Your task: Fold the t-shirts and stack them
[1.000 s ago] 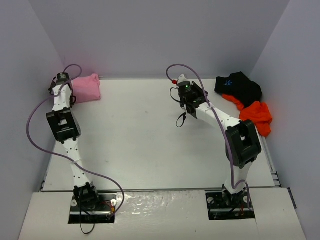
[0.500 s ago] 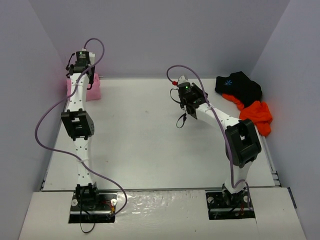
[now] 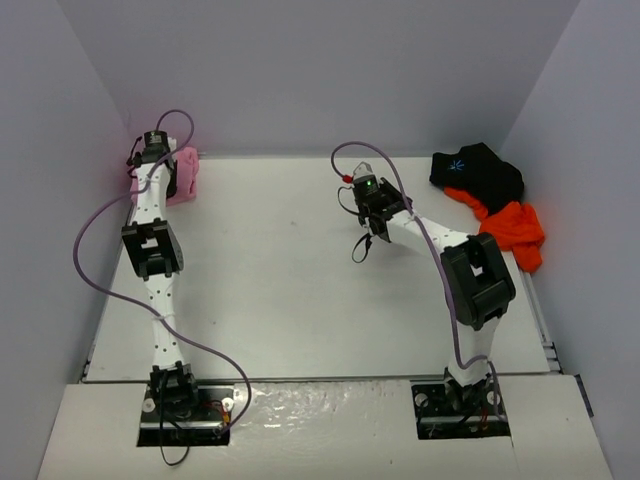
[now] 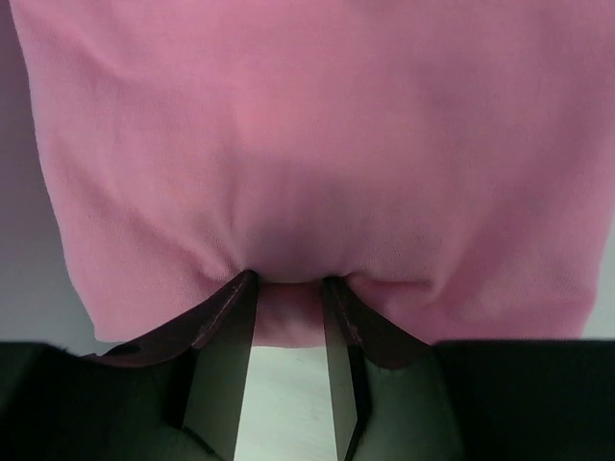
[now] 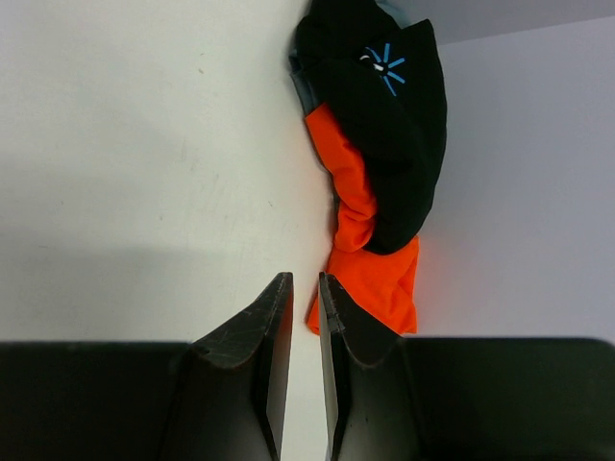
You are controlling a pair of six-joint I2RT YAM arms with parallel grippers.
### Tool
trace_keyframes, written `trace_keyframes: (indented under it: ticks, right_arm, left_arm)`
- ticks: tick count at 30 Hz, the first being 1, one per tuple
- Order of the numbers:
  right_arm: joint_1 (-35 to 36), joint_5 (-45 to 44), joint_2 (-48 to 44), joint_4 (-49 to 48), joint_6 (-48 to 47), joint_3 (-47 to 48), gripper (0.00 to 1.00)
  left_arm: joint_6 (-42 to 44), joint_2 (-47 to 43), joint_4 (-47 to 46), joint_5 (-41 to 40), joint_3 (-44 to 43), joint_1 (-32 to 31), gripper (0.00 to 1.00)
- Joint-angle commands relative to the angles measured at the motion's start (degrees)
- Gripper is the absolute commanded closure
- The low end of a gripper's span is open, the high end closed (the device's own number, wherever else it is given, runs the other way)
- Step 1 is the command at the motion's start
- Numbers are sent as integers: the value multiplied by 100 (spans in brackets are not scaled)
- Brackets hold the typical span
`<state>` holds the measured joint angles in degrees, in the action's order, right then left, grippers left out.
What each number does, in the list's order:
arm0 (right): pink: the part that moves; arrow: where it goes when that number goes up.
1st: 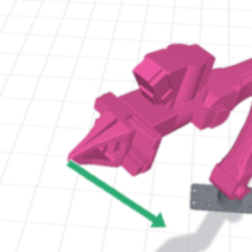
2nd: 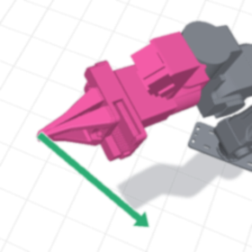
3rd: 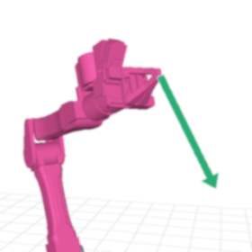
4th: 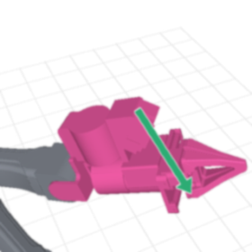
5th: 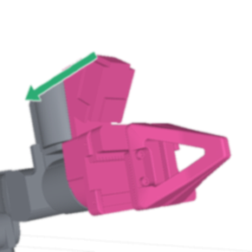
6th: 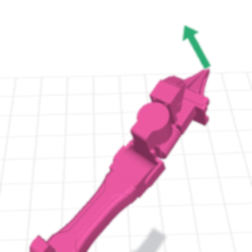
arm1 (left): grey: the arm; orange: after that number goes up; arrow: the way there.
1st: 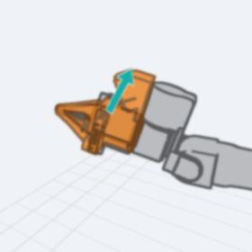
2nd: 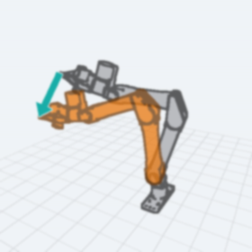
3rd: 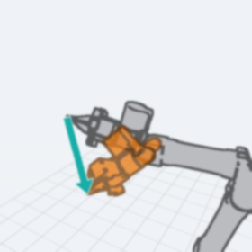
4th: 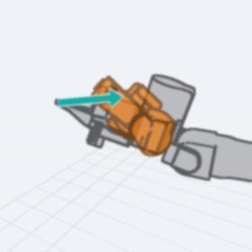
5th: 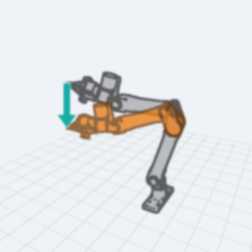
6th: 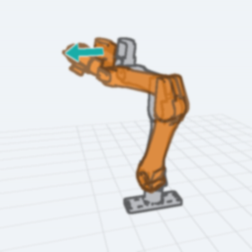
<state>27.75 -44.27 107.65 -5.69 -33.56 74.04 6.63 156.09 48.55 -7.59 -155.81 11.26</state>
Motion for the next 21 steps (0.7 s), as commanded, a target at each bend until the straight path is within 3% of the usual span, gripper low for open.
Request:
trace_keyframes:
  ticks: [1, 9, 17, 21]
  right_arm:
    - [4, -108, 153, -132, 148, 325, 85]
    - [99, -61, 273, -15, 178, 574, 85]
    - [85, 399, 129, 228, 428, 718, 85]
    - [24, 872, -74, 530, 744, 888, 81]
  left_arm:
    - [51, 14, -151, -211, -385, 132, 69]
    - [-139, 91, -58, -63, -207, 713, 69]
    - [-456, -838, -315, 971, 355, 767, 69]
    - [-566, -1555, -393, 1343, 588, 548, 53]
